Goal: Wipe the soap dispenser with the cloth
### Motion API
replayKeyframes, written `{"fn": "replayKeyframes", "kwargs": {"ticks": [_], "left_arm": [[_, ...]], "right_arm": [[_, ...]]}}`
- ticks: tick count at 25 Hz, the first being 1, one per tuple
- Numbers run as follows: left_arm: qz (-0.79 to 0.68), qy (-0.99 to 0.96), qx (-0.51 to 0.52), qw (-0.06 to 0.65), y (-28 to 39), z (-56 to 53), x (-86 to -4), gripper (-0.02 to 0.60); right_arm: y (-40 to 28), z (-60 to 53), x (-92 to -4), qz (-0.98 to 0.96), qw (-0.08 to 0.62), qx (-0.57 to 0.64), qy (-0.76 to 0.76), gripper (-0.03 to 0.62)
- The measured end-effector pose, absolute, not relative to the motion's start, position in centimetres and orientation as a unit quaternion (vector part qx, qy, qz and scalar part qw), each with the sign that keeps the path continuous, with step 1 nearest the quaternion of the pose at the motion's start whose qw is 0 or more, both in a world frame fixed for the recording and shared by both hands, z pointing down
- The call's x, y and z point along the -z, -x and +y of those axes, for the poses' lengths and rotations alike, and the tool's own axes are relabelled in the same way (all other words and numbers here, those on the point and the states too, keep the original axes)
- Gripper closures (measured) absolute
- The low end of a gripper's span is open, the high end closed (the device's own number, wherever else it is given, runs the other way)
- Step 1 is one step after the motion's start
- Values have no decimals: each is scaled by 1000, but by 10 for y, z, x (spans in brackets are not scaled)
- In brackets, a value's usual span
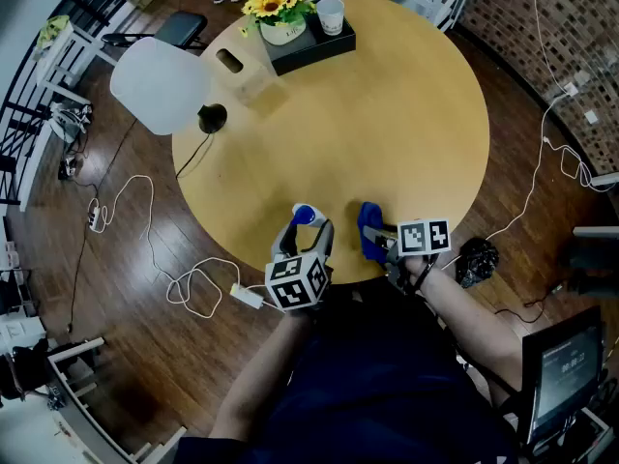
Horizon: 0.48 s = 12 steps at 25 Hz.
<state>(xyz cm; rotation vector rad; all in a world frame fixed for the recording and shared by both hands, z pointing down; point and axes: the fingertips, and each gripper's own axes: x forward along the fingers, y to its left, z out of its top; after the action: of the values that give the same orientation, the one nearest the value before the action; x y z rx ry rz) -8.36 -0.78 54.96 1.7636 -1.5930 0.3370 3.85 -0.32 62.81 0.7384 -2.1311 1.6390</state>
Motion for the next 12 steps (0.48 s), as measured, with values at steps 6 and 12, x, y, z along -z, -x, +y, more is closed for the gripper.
{"fn": "replayKeyframes", "kwargs": {"ticks": [6,12], "left_arm": [[-665,-636,-165,355,99,-41,-554,284],[-518,-793,-168,272,67,-35,-545,334]], "right_arm": [[-40,-8,-625,-757,175,-576,-253,497],[-40,-8,-626,-762,180,-574,-241,497]]}}
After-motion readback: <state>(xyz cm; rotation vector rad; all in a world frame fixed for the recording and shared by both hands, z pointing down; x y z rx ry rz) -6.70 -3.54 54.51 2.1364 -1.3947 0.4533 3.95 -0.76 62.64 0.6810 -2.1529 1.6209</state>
